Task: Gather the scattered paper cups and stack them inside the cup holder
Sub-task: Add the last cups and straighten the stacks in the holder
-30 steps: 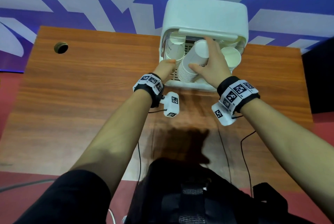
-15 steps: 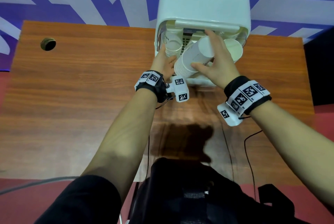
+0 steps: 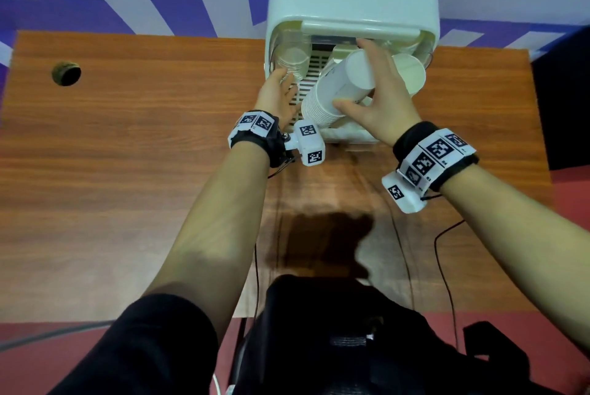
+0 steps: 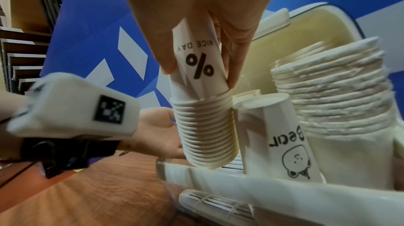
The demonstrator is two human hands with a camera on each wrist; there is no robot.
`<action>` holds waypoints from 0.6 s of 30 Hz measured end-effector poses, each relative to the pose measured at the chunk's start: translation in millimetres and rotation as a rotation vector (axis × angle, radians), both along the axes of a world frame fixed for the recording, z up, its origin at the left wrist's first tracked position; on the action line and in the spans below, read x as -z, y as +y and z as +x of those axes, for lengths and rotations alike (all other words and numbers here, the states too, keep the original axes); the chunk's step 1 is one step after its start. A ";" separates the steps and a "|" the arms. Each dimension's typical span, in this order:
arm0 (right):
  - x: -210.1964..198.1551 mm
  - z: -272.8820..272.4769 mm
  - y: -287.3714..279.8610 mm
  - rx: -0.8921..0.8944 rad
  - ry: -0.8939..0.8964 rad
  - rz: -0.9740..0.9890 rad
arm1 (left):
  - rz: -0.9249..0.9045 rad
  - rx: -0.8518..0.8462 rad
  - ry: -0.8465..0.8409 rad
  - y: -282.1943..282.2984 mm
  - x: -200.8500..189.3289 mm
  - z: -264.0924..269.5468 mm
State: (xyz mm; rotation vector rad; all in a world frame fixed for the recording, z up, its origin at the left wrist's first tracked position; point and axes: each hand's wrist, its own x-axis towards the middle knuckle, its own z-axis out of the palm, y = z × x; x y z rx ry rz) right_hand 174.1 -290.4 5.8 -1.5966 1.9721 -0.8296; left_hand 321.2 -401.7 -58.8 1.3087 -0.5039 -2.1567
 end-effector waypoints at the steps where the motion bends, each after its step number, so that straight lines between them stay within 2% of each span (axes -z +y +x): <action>1: -0.4 2.1 -2.1 0.001 0.002 0.003 | -0.023 0.028 -0.023 1.5 -1.2 3.1; 5: 1.5 13.2 -13.6 -0.005 0.002 0.019 | -0.132 0.144 -0.117 7.5 -3.1 24.5; 11: 24.1 48.1 -33.4 0.052 -0.064 -0.022 | -0.294 0.196 -0.315 16.4 -9.5 48.6; 15: 33.9 65.4 -40.3 0.126 -0.154 -0.029 | -0.409 0.286 -0.367 19.6 -14.5 53.2; 18: 36.7 67.9 -46.2 0.194 -0.183 -0.082 | -0.440 0.342 -0.345 19.3 -22.1 49.4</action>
